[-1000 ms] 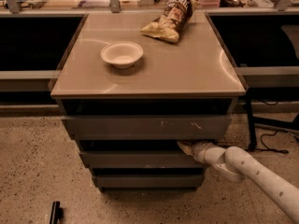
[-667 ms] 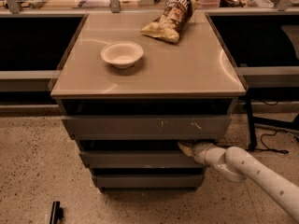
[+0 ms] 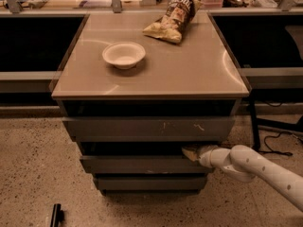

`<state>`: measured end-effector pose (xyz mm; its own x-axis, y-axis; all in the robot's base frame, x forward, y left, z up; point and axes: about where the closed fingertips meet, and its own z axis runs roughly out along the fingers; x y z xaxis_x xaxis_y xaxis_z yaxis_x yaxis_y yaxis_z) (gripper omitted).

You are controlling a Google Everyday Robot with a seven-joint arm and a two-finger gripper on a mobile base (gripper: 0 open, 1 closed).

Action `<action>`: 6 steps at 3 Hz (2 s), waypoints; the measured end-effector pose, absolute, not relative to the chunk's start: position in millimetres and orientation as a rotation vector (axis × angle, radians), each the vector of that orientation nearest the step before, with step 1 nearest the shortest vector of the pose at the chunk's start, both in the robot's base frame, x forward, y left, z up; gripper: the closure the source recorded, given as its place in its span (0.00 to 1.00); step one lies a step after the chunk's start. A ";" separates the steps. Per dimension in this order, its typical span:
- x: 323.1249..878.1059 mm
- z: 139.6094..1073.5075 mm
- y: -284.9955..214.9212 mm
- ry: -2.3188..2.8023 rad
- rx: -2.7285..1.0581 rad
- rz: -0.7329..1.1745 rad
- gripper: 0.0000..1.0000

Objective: Open middle drawer

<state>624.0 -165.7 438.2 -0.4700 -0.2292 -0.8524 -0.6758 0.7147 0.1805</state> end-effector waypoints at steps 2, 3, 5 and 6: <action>587.0 438.3 -171.2 2.159 -0.692 0.776 1.00; 569.7 434.5 -167.3 2.198 -0.690 0.852 1.00; 565.8 429.3 -163.8 2.209 -0.694 0.866 1.00; 552.6 422.8 -159.5 2.237 -0.685 0.909 1.00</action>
Offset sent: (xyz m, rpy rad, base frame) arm -0.0621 -0.0107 0.0046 0.0624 0.2479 0.0805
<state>552.6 -159.5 422.8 -0.6727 -0.2256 -0.7047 -0.6533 0.6283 0.4225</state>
